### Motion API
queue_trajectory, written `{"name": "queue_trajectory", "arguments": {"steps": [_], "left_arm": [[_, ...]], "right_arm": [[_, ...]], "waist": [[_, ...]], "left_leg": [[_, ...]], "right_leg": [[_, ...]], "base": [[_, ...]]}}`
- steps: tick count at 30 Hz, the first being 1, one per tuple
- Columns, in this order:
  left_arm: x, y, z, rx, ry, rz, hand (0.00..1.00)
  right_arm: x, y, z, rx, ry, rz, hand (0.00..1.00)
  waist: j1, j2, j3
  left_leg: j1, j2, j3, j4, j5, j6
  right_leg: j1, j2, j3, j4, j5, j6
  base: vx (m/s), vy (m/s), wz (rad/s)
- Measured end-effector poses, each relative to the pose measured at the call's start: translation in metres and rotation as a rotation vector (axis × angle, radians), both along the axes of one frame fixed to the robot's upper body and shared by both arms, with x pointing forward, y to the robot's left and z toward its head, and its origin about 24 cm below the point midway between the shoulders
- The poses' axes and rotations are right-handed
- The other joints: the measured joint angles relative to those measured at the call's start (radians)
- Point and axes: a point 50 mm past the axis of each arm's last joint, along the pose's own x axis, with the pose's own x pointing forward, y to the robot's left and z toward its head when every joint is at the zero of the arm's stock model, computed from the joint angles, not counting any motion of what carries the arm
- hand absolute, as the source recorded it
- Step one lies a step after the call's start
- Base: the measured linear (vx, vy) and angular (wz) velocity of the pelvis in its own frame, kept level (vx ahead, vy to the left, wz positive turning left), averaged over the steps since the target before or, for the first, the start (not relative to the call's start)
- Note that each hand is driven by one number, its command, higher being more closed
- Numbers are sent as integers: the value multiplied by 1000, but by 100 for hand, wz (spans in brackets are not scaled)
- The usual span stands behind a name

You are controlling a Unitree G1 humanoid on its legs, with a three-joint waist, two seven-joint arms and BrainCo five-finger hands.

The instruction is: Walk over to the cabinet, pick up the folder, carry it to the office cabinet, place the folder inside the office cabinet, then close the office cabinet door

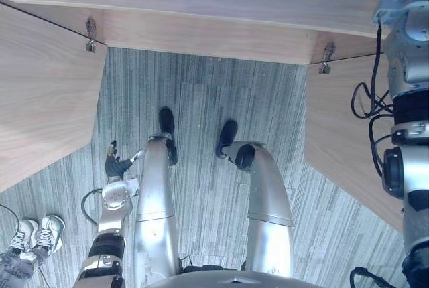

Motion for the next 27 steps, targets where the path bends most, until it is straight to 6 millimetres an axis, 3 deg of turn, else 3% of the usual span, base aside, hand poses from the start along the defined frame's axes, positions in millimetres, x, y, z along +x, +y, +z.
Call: {"name": "queue_trajectory", "arguments": {"steps": [5, 16, 21, 25, 26, 27], "left_arm": [[-3, -2, -3, -2, 11, 2, 0], [-2, -3, -1, 1, 1, -19, 0], [-3, 0, 3, 13, -15, -22, 0], [-3, 1, 3, 35, -11, -31, 0], [-2, 1, 4, 39, -11, -33, 0], [-3, 1, 4, 45, -9, -35, 0]], "right_arm": [[-4, 9, -9, -209, 34, -97, 0], [-22, 15, -44, -476, 142, -28, 0], [-30, 16, -72, -552, 234, 46, 0], [-37, 26, -87, -589, 251, 113, 0], [-39, 28, -89, -593, 250, 121, 100], [-40, 30, -90, -596, 244, 130, 100]], "waist": [[8, -3, -1], [15, -4, -1], [18, -35, -6], [21, -39, -7], [23, -39, -7], [24, -39, -7]], "left_leg": [[0, -2, 2, 0, 0, 1], [1, -4, 3, -1, 0, 2], [5, -4, 5, -5, 0, 2], [15, -4, 7, -5, -3, 7], [18, -4, 8, -6, -4, 8], [21, -4, 8, -8, -4, 9]], "right_leg": [[4, -4, -2, -3, -3, 7], [8, -7, -4, -3, -5, 11], [11, -7, -4, -5, -6, 11], [23, -8, -4, -11, -6, 12], [26, -8, -3, -13, -6, 12], [29, -8, -3, -15, -6, 13]], "base": [[0, 38, 2], [1, 9, 0], [2, 13, 0], [2, 17, 0], [5, 36, 0], [6, 34, 1]]}}
